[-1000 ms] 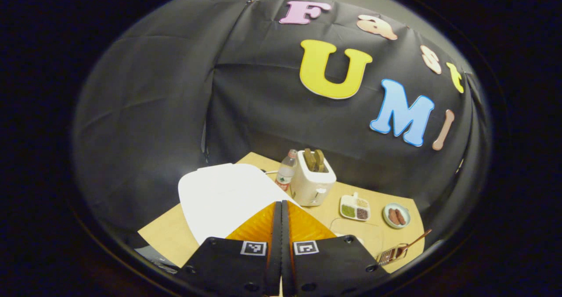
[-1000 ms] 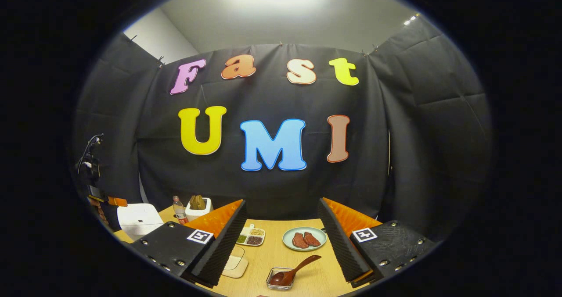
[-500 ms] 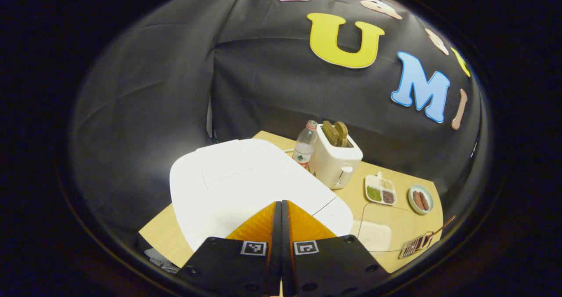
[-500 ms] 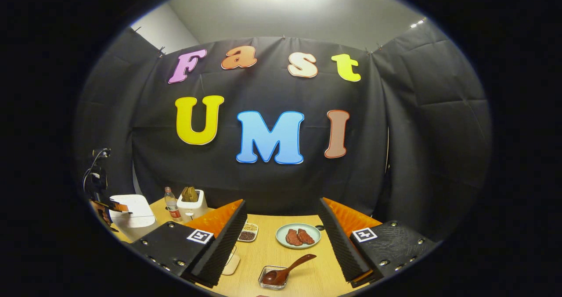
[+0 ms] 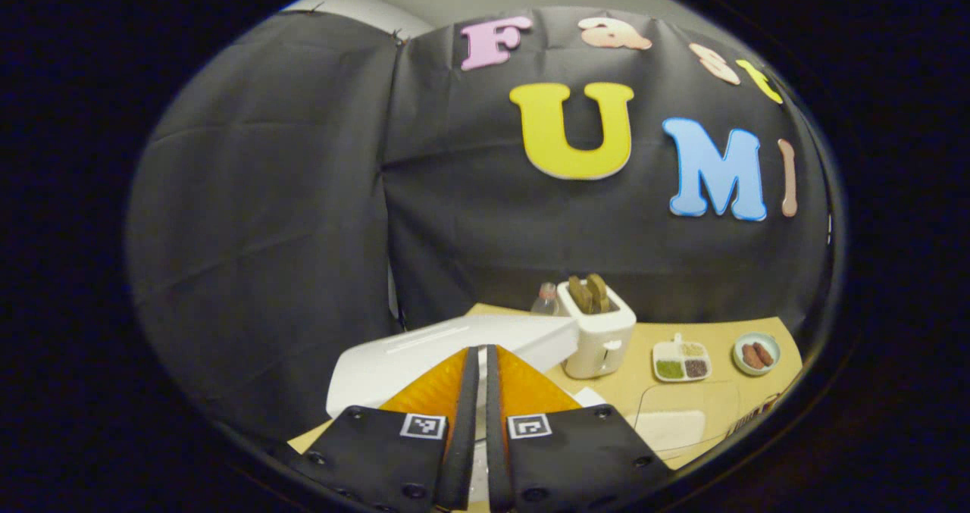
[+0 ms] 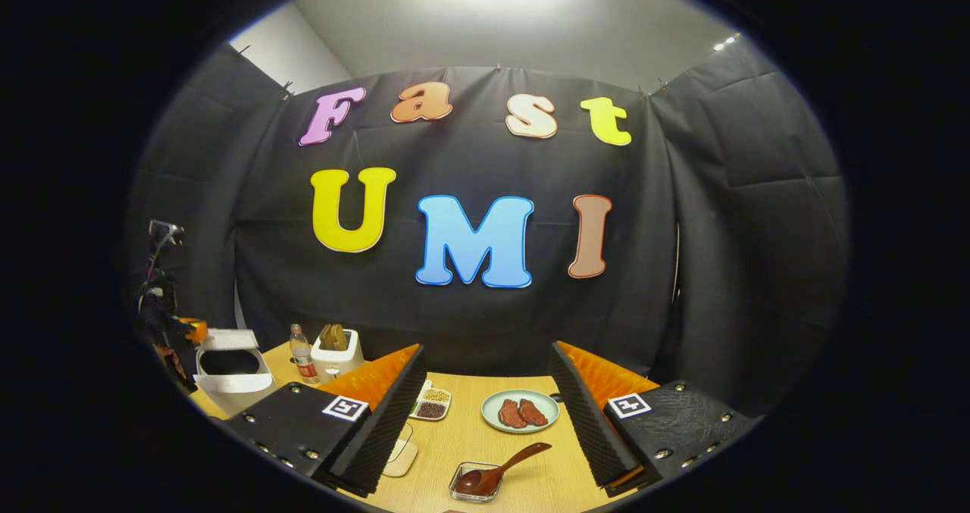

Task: Close the left gripper, press the button to open the rice cooker; take a wooden spoon from the chopstick holder with the right hand, scoop a spoonful of rice and pour it into the rice cooker, then put the wooden spoon back into the chopstick holder.

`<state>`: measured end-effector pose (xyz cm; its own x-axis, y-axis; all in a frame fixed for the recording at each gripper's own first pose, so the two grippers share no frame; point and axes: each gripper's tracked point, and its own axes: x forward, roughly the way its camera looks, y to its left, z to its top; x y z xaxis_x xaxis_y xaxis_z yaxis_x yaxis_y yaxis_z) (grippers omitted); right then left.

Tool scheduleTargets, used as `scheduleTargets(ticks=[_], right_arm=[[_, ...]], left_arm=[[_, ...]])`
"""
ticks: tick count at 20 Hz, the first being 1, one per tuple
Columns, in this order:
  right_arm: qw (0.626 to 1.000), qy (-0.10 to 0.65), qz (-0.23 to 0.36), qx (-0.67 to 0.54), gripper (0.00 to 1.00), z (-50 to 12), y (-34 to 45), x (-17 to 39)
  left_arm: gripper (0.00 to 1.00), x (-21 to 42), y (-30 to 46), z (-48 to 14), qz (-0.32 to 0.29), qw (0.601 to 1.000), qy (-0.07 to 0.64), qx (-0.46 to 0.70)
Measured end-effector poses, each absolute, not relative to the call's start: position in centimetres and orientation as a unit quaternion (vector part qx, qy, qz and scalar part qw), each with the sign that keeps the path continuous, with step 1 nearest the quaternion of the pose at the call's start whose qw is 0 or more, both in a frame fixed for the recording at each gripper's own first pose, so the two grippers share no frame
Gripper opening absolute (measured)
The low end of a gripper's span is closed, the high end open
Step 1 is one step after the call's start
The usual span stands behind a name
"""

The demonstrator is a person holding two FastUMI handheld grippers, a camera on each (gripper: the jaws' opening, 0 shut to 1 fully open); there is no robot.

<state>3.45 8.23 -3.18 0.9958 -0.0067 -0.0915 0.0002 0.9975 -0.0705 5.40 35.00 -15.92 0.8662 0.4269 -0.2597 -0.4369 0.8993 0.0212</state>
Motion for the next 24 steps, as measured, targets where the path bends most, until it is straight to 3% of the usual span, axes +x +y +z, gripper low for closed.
scheduleTargets(ticks=[1, 4, 12, 24], right_arm=[[0.999, 0.042, 0.004, -0.03, 0.99, -3.0, 8.5, 3.4], [0.999, 0.032, 0.013, -0.021, 0.99, -2.8, 8.7, 3.1], [0.999, 0.045, 0.011, -0.023, 0.99, -5.3, 7.2, 3.2], [0.967, 0.238, -0.061, 0.071, 0.99, -22.0, 0.0, 6.7]], left_arm=[[0.28, 5.2, 32.7, -14.0, 0.2, 0.974, 0.105, -0.025], [0.95, 4.0, 27.8, -9.8, 0.153, 0.987, 0.057, -0.01], [0.96, 2.4, 18.3, -4.8, 0.073, 0.997, 0.002, -0.002], [0.96, 2.1, 16.8, -7.3, 0.076, 0.996, 0.046, 0.007]])
